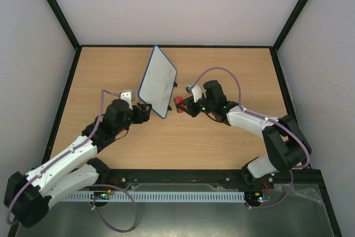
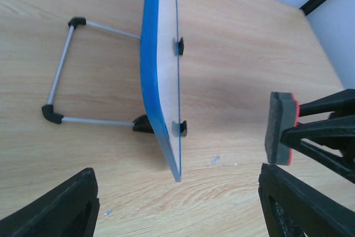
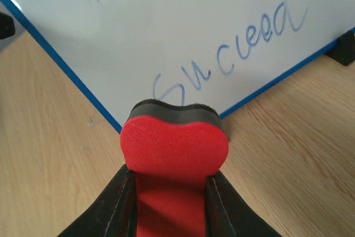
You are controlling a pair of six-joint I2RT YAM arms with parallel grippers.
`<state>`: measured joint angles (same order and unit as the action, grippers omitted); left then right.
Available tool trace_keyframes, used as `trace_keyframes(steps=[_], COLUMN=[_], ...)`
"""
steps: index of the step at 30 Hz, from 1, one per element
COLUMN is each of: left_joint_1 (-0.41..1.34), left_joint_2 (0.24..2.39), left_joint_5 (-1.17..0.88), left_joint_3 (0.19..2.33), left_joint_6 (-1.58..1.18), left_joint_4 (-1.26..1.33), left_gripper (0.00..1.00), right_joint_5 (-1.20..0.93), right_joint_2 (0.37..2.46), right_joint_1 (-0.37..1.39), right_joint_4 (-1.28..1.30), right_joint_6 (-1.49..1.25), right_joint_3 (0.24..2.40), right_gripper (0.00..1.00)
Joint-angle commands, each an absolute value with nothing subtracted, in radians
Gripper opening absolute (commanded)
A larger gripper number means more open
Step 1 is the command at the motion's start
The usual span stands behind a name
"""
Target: Erase the whiteboard
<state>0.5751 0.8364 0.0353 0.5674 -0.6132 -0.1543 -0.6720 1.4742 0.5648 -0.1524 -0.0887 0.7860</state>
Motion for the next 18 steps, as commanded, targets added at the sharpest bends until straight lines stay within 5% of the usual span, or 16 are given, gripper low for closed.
trace_keyframes(steps=[1, 11, 18], left_joint_1=[0.670, 0.684, 0.661], left_joint_2=[0.911, 1.065, 1.158], left_joint_5=[0.315, 0.339, 0.219], left_joint_3=[0.517, 0.445, 0.458], left_joint_6=[-0.696, -0.722, -0.717], left_joint_4=[0.017, 0.325, 0.381], left_gripper=[0.75, 0.51, 0.12], right_joint_5=[-0.626, -0.580, -0.596], right_joint_2=[1.468, 1.518, 1.556], right_joint_1=[0.595, 0.664, 0.670], right_joint_4=[-0.364, -0.376, -0.366], right_joint_6=[0.021, 0.071, 0.083], right_joint_3=[0.714, 0.708, 0.715], right_gripper=[0.02, 0.02, 0.02])
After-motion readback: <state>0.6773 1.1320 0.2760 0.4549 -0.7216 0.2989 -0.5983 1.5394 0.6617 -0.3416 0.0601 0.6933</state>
